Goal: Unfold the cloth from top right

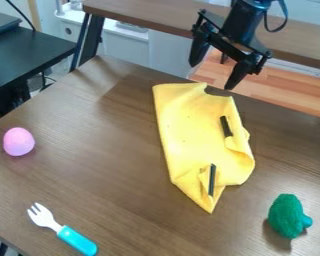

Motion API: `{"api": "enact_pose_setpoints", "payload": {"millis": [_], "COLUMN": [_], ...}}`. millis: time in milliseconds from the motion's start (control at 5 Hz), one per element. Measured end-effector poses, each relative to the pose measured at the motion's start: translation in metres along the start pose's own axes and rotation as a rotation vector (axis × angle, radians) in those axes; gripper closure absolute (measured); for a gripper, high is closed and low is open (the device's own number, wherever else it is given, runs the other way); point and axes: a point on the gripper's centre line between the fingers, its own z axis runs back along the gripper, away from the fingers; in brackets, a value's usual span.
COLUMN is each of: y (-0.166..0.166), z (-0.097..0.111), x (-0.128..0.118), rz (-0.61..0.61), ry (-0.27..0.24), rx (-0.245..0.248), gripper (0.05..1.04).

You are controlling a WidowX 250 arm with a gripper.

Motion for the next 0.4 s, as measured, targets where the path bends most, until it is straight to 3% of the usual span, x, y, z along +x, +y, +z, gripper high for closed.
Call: {"api": "enact_pose_setpoints", "payload": {"millis": [200, 400], "y": [-0.007, -0.020], "z": [-0.016, -0.063], "x": [-0.001, 0.015], "rz": [-0.008, 0.045], "ry": [0.043, 0.171], "rx": [0.002, -0.035], "gripper": [0.082, 0.082]}}
